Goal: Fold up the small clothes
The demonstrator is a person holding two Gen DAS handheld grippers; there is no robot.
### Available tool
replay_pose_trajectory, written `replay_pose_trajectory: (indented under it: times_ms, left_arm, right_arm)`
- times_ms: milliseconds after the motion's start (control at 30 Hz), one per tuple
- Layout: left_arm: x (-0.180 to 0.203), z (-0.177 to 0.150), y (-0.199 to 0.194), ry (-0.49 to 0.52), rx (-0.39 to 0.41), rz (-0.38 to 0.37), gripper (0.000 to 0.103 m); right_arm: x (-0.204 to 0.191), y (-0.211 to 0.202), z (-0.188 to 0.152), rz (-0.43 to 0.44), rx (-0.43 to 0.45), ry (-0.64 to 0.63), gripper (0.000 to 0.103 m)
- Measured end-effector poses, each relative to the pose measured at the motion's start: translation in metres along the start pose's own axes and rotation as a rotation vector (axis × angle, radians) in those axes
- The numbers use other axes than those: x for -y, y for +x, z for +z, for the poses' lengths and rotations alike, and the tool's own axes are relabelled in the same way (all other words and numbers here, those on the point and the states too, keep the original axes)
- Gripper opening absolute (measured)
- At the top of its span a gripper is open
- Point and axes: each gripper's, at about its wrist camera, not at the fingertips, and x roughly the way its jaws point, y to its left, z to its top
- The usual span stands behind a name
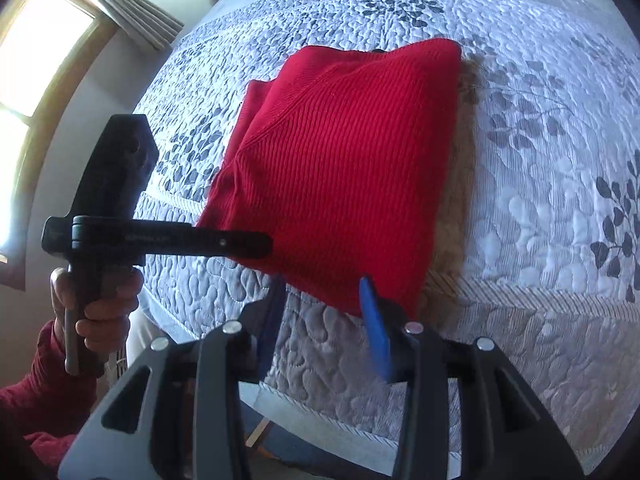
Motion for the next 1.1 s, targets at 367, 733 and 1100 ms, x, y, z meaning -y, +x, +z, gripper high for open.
replay_pose_trajectory:
  times_ms: [367, 733, 1100]
  left_arm:
    - [0.05, 0.01, -0.035, 0.073, 0.058, -0.044, 0.013]
    - [0.043, 0.022, -0.021, 0.054, 0.013, -0.048, 0.015]
    - [-0.027, 0.039, -0.036, -0.12, 0.098, -0.128, 0.059]
  right_arm:
    - [-0.05, -0.011, 0.0, -0.06, 0.12, -0.296, 0.074]
    - [-0.038, 0.05, 0.028, -0.05, -0.019, -0.266, 0.01]
    - [-0.008, 0.024, 0.034, 0.142, 0.022, -0.113, 0.007]
